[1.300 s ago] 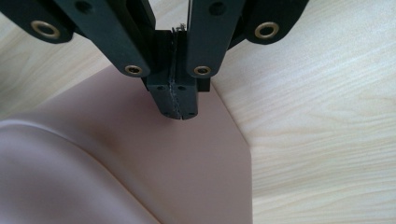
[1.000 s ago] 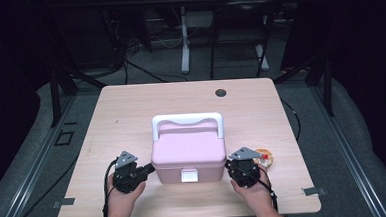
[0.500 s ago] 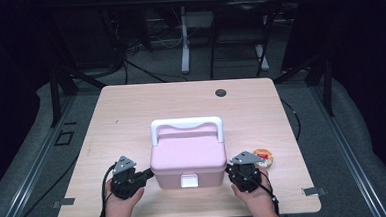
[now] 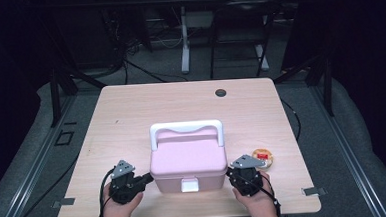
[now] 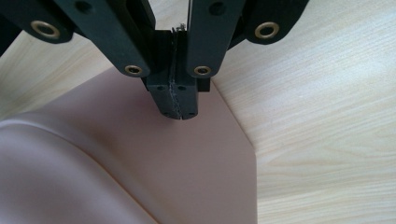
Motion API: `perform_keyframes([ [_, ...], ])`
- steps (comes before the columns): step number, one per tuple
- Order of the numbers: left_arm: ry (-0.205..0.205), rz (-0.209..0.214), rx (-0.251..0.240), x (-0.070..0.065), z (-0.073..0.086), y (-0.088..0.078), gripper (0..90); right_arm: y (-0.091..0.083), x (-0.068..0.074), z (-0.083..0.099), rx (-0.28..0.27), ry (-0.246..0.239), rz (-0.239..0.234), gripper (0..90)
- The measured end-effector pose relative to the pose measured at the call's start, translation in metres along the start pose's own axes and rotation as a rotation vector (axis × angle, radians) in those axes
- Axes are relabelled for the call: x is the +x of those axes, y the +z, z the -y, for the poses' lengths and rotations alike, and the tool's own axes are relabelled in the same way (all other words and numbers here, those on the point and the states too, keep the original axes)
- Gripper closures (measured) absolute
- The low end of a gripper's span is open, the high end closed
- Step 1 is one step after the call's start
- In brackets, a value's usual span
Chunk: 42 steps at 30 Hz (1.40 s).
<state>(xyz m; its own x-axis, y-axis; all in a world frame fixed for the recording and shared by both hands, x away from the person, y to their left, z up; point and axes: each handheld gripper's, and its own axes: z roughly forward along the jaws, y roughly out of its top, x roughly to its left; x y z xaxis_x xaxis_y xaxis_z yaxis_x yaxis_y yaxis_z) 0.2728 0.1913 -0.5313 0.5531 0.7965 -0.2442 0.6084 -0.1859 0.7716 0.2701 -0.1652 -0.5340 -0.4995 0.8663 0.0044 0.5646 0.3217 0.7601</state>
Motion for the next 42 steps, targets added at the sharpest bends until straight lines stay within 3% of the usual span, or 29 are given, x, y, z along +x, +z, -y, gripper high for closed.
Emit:
perform_keyframes([
  [5,-0.011,0.018,-0.018,0.004,0.002,0.002,90.0,0.001,0.000,0.001,-0.011,0.009,0.001,90.0],
  [9,0.011,0.006,-0.013,0.004,0.002,0.003,90.0,0.001,-0.002,0.003,-0.024,-0.001,-0.008,90.0],
  [16,0.008,0.031,-0.012,0.009,0.001,0.004,89.5,0.003,-0.009,0.005,-0.043,0.004,-0.050,90.0],
  [25,0.014,0.038,-0.025,0.012,0.001,0.003,86.4,-0.001,-0.031,0.006,-0.068,0.054,-0.012,90.0],
  [29,0.003,0.029,-0.037,0.015,0.000,0.001,84.9,-0.003,-0.035,0.006,-0.078,0.069,-0.006,90.0],
  [31,-0.021,0.044,-0.053,0.018,-0.002,-0.002,83.4,-0.006,-0.038,0.004,-0.088,0.071,-0.007,89.8],
  [32,-0.039,0.063,-0.061,0.020,-0.002,-0.003,81.8,-0.007,-0.040,0.003,-0.093,0.072,-0.017,86.9],
  [36,-0.045,0.064,-0.061,0.026,-0.005,-0.007,79.0,-0.010,-0.043,0.002,-0.098,0.078,-0.038,82.1],
  [37,-0.043,0.067,-0.063,0.028,-0.006,-0.008,74.0,-0.011,-0.045,-0.001,-0.107,0.080,-0.049,77.0],
  [40,-0.021,0.088,-0.059,0.033,-0.011,-0.012,69.7,-0.014,-0.045,-0.003,-0.110,0.071,-0.045,73.4],
  [42,-0.018,0.073,-0.058,0.035,-0.013,-0.016,67.4,-0.016,-0.045,-0.005,-0.110,0.064,-0.049,70.6],
])
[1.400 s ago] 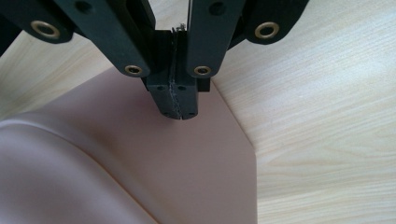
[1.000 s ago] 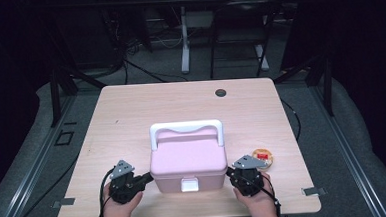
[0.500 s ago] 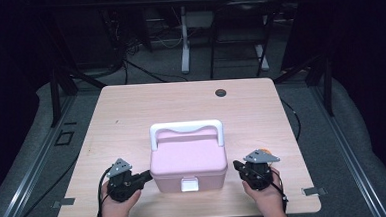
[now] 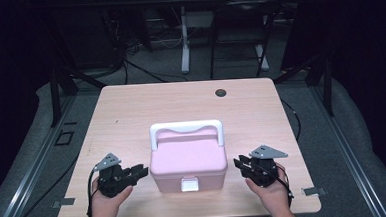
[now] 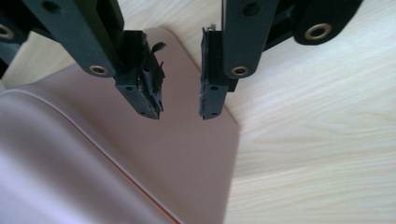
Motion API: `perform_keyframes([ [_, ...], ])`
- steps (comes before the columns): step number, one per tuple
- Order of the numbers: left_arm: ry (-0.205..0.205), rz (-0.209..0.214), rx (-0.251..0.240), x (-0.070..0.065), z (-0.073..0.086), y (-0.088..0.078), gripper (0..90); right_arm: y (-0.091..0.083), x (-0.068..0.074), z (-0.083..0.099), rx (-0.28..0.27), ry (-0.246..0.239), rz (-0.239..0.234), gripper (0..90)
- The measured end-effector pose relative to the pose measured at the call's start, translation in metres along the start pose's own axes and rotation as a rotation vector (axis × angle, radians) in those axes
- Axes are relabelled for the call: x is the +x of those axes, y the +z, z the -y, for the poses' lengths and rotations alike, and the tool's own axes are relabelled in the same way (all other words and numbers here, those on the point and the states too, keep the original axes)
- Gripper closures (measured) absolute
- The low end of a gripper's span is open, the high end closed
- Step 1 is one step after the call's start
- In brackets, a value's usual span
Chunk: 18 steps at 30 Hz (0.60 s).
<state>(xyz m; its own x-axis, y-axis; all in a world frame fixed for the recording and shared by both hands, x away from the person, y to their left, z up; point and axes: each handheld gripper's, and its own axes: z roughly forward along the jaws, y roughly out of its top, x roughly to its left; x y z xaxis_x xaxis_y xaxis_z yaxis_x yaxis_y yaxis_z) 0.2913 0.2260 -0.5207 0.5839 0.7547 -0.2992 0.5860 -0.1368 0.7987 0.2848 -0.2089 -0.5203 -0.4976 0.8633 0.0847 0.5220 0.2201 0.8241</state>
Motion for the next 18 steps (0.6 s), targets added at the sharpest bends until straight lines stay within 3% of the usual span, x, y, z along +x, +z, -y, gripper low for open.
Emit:
perform_keyframes([
  [3,-0.002,-0.008,-0.013,0.001,-0.004,-0.005,64.2,-0.003,0.000,-0.004,-0.002,0.005,-0.008,66.3],
  [7,0.014,-0.005,-0.001,0.000,-0.012,-0.010,60.1,-0.007,-0.001,-0.013,0.008,0.055,-0.062,58.7],
  [12,0.049,0.029,0.027,-0.002,-0.025,-0.013,53.6,-0.017,-0.001,-0.031,-0.017,0.026,-0.080,51.0],
  [18,0.062,0.026,0.000,-0.004,-0.043,-0.023,49.3,-0.025,-0.007,-0.051,-0.037,0.016,-0.125,47.6],
])
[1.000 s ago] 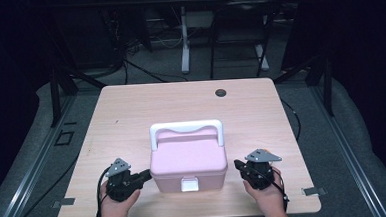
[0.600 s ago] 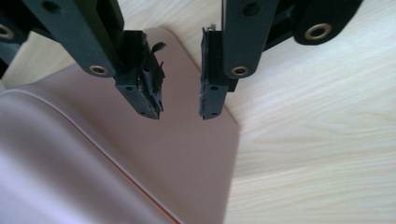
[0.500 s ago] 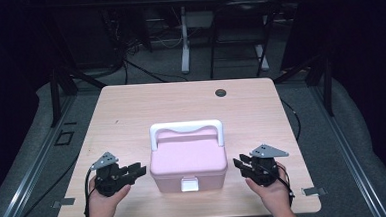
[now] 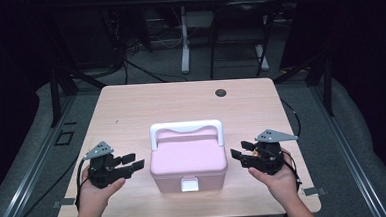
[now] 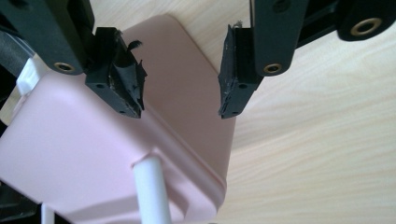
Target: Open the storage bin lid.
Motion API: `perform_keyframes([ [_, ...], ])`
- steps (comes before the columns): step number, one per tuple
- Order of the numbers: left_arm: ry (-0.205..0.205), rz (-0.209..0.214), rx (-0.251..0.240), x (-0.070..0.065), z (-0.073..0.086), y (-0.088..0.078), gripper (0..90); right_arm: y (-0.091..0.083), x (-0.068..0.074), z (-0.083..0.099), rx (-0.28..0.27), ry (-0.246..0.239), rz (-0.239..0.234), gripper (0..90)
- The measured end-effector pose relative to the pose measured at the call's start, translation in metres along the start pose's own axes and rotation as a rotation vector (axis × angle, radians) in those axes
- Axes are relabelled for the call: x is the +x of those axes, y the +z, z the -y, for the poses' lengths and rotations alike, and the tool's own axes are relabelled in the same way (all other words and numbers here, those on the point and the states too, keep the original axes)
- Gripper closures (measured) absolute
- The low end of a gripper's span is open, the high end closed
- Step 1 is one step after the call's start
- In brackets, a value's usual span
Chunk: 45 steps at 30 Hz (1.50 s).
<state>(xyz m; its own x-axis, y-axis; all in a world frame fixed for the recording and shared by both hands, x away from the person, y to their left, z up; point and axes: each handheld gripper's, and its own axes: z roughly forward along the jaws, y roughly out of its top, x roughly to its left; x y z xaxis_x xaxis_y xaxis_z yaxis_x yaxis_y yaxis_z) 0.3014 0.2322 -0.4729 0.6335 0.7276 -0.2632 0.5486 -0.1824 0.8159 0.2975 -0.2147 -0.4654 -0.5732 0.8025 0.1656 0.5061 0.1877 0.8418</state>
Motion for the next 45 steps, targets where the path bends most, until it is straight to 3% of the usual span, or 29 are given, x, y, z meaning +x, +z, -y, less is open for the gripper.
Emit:
perform_keyframes([
  [6,0.007,0.039,0.003,-0.002,-0.016,-0.003,48.7,-0.001,0.000,-0.014,0.022,-0.026,-0.049,47.6],
  [9,0.031,0.036,0.016,-0.005,-0.023,-0.001,49.0,0.001,0.001,-0.020,0.038,-0.039,-0.068,47.4],
  [13,0.030,0.044,0.025,-0.005,-0.030,0.005,49.4,0.007,0.005,-0.027,0.043,-0.061,-0.106,46.3],
  [20,0.045,0.063,0.031,-0.006,-0.041,0.023,51.3,0.020,0.005,-0.036,0.047,-0.057,-0.122,46.6],
  [27,0.039,0.080,0.038,-0.010,-0.044,0.038,53.8,0.032,-0.001,-0.038,0.035,-0.015,-0.166,49.3],
  [34,0.039,0.081,0.030,-0.011,-0.046,0.041,59.0,0.039,0.002,-0.039,0.035,-0.034,-0.168,61.1],
  [38,0.043,0.075,0.031,-0.011,-0.047,0.041,60.3,0.038,0.004,-0.038,0.031,-0.043,-0.156,63.4],
  [45,0.088,0.050,0.027,-0.015,-0.046,0.039,64.4,0.033,0.007,-0.036,0.021,-0.061,-0.142,68.7],
])
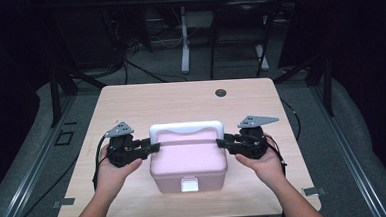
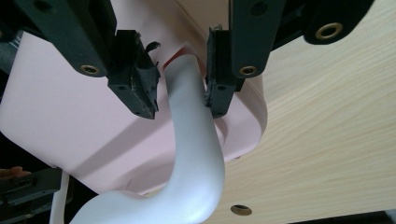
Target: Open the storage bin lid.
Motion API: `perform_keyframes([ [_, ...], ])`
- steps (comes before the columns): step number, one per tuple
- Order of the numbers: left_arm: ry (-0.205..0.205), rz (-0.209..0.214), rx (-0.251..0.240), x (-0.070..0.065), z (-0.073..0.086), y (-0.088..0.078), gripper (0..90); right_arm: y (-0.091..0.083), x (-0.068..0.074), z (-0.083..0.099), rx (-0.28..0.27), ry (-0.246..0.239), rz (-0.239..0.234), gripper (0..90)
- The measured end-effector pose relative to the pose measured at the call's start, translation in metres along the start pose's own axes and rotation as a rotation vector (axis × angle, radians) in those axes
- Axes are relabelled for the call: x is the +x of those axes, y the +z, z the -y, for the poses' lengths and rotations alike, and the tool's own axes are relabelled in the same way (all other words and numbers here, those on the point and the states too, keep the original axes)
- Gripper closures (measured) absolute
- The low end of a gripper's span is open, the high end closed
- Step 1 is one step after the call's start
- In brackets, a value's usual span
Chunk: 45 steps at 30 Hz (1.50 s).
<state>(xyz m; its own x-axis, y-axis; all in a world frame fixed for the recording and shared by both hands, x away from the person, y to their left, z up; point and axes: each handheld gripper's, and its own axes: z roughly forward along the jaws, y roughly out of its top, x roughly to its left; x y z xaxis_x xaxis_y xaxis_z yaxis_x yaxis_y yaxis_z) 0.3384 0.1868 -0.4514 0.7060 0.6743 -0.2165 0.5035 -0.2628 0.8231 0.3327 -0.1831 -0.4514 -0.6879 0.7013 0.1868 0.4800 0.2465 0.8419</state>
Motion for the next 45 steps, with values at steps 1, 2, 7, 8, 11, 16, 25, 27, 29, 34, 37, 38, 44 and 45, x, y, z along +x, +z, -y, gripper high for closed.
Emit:
perform_keyframes([
  [1,0.000,-0.004,-0.007,0.000,0.000,0.000,65.3,0.000,0.001,0.001,-0.001,0.000,0.000,69.2],
  [2,-0.001,-0.006,-0.011,0.000,0.001,0.000,66.3,-0.001,0.001,0.001,-0.005,0.002,-0.001,69.8],
  [7,0.006,-0.006,-0.017,-0.003,0.002,-0.002,70.6,-0.005,0.003,0.003,-0.013,-0.001,0.001,72.9],
  [8,0.009,-0.010,-0.024,-0.003,0.003,-0.003,71.6,-0.005,0.004,0.003,-0.015,-0.003,0.001,73.3],
  [11,0.017,-0.009,-0.020,-0.004,0.003,-0.004,73.0,-0.006,0.005,0.004,-0.015,-0.011,0.002,73.6],
  [16,0.020,-0.009,-0.018,-0.007,0.005,-0.006,73.4,-0.008,0.008,0.006,-0.017,-0.012,0.000,73.8],
  [25,0.026,-0.007,-0.015,-0.010,0.007,-0.009,73.5,-0.012,0.012,0.008,-0.013,-0.015,-0.009,73.9],
  [27,0.025,-0.011,-0.006,-0.011,0.006,-0.009,73.5,-0.012,0.012,0.008,-0.010,-0.013,-0.009,73.9],
  [29,0.025,-0.011,-0.005,-0.011,0.005,-0.009,73.5,-0.012,0.012,0.008,-0.008,-0.010,-0.008,73.9],
  [34,0.020,-0.006,-0.007,-0.010,0.003,-0.010,73.4,-0.012,0.011,0.006,-0.011,-0.002,-0.012,73.9],
  [37,0.005,-0.001,-0.021,-0.009,0.001,-0.010,73.5,-0.013,0.009,0.004,-0.019,0.012,-0.019,73.9],
  [38,-0.002,0.003,-0.023,-0.009,0.000,-0.011,73.4,-0.013,0.009,0.003,-0.024,0.018,-0.021,74.0],
  [44,-0.014,0.012,-0.037,-0.006,-0.003,-0.012,73.3,-0.014,0.004,0.000,-0.045,0.058,-0.051,74.3],
  [45,-0.018,0.012,-0.037,-0.007,-0.003,-0.012,73.3,-0.014,0.003,0.000,-0.048,0.063,-0.054,74.3],
])
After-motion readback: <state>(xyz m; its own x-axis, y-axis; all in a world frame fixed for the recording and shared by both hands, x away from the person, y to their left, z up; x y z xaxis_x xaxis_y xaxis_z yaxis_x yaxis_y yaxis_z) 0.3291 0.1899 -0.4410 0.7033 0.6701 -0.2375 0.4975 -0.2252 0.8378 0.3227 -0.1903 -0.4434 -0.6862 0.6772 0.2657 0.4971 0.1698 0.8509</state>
